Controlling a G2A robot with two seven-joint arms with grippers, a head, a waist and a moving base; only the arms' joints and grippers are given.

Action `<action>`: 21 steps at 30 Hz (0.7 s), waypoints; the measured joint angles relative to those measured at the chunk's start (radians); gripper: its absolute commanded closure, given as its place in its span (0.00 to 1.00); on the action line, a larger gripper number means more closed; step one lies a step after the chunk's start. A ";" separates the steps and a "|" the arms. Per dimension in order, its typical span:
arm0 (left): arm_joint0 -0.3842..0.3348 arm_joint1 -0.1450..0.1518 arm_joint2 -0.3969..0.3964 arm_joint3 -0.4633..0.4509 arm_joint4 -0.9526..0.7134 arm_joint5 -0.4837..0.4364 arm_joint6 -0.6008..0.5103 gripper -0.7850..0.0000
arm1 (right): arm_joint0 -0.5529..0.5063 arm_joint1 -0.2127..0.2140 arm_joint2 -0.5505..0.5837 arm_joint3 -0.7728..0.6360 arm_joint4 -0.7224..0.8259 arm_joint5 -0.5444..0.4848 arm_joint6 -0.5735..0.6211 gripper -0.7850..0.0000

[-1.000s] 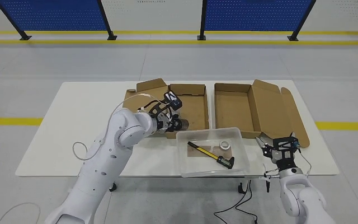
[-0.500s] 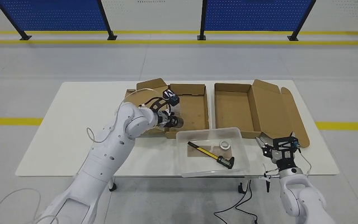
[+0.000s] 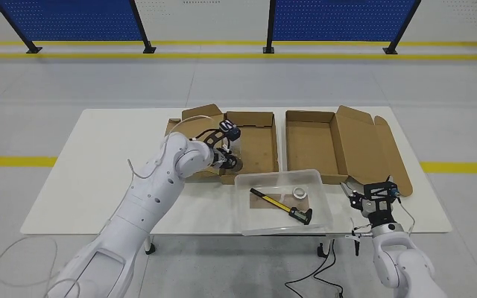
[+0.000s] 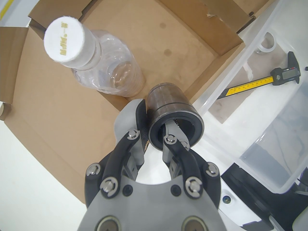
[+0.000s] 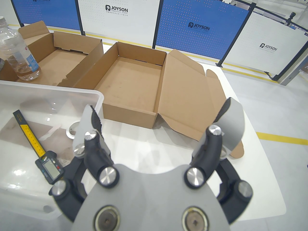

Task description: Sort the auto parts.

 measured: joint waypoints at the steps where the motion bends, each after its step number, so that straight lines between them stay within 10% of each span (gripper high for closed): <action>1: -0.006 -0.003 0.007 0.012 0.000 0.001 -0.003 1.00 | 0.000 0.000 0.000 0.000 0.000 0.000 0.000 0.00; 21: -0.113 -0.055 0.105 0.196 -0.044 0.024 -0.028 1.00 | 0.000 0.000 0.000 0.000 0.000 0.000 0.000 0.00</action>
